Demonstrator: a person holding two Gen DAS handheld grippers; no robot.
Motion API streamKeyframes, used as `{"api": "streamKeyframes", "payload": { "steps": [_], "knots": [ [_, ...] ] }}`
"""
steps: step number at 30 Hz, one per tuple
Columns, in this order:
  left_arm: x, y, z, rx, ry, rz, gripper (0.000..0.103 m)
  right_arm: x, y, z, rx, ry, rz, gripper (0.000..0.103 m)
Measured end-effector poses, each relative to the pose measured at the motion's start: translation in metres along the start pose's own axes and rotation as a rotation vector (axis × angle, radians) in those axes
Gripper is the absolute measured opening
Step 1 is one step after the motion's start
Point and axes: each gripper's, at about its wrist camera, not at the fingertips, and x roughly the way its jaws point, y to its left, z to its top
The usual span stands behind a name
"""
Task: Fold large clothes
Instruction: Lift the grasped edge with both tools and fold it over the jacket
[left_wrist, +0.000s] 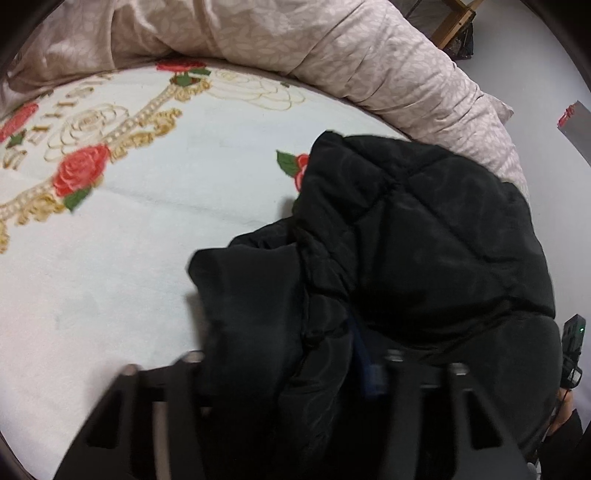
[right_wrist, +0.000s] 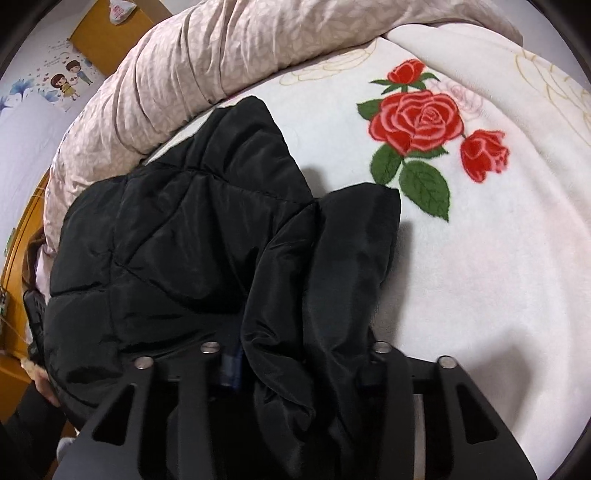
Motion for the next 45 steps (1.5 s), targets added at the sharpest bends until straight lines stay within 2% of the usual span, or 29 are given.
{"api": "streamKeyframes", "payload": {
  "steps": [1, 4, 10, 16, 21, 28, 37, 45],
  "knots": [
    [-0.006, -0.003, 0.001, 0.005, -0.005, 0.014, 0.037, -0.006, 0.005, 0.001, -0.013, -0.005, -0.015, 0.029],
    [-0.033, -0.014, 0.003, 0.026, -0.042, 0.045, 0.032, -0.028, 0.017, 0.003, -0.035, -0.031, -0.035, 0.025],
    [-0.099, -0.033, -0.013, 0.061, -0.118, 0.030, 0.031, -0.085, 0.035, -0.012, -0.053, -0.089, -0.014, 0.024],
    [-0.156, -0.031, -0.060, 0.052, -0.139, 0.015, 0.031, -0.128, 0.042, -0.057, -0.044, -0.109, 0.003, 0.024],
    [-0.176, -0.029, -0.090, 0.041, -0.124, 0.018, 0.031, -0.148, 0.042, -0.089, -0.050, -0.093, 0.002, 0.024],
    [-0.189, -0.026, -0.105, 0.037, -0.125, 0.023, 0.031, -0.156, 0.046, -0.104, -0.060, -0.089, 0.012, 0.024],
    [-0.203, -0.013, -0.086, 0.028, -0.181, 0.028, 0.031, -0.152, 0.071, -0.081, -0.104, -0.123, 0.049, 0.024],
    [-0.213, 0.015, -0.040, 0.007, -0.241, 0.050, 0.031, -0.128, 0.117, -0.039, -0.151, -0.143, 0.102, 0.024]
  ]
}}
